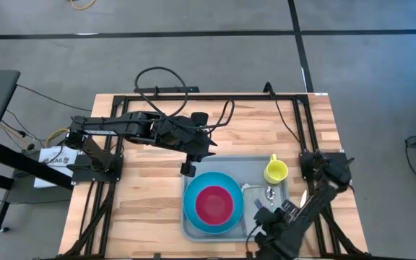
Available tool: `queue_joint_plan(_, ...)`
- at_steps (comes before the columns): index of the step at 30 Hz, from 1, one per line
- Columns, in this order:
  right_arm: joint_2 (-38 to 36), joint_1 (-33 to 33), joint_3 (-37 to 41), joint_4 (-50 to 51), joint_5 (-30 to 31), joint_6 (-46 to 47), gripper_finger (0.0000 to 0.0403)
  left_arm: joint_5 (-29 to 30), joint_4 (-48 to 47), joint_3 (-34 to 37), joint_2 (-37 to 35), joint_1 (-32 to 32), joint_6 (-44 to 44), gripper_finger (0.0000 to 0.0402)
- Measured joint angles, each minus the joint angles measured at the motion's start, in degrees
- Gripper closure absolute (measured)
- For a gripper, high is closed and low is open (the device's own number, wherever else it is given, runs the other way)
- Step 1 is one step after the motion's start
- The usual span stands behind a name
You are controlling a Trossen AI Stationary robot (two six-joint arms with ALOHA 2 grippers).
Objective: Set up tray
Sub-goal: Put the purple fork to the left of the blue spoon on the gray table napkin
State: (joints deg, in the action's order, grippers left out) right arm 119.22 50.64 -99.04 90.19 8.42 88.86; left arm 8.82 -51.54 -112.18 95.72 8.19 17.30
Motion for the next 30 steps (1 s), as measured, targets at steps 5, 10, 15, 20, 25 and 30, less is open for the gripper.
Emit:
queue_joint_plan(5, -10.76, 3.54, 7.86, -0.28, 9.82, 7.21, 0.0264, 0.11, -0.02, 0.00, 0.00, 0.00, 0.51, 0.0294)
queue_joint_plan(10, -17.96, 7.74, 21.83, -6.41, 15.72, 19.70, 0.0264, 0.52, -0.69, 0.00, 0.00, 0.00, -1.84, 0.0294)
queue_joint_plan(15, -20.61, 9.83, 30.27, -20.28, 14.21, 20.84, 0.0266, 0.52, -1.82, 0.00, 0.00, 0.09, -1.90, 0.0294)
queue_joint_plan(20, -20.68, 10.10, 30.46, -23.74, 15.60, 20.18, 0.0270, 0.57, -1.81, 0.00, -0.02, 0.09, -1.93, 0.0294)
queue_joint_plan(25, -20.68, 9.53, 30.46, -27.82, 15.70, 16.60, 0.0271, 0.63, -1.75, 0.00, -0.02, 0.09, -1.88, 0.0294)
queue_joint_plan(30, -20.68, 7.62, 30.46, -31.17, 15.70, 16.13, 0.0271, 0.63, -1.71, 0.00, -0.02, 0.09, -1.66, 0.0294)
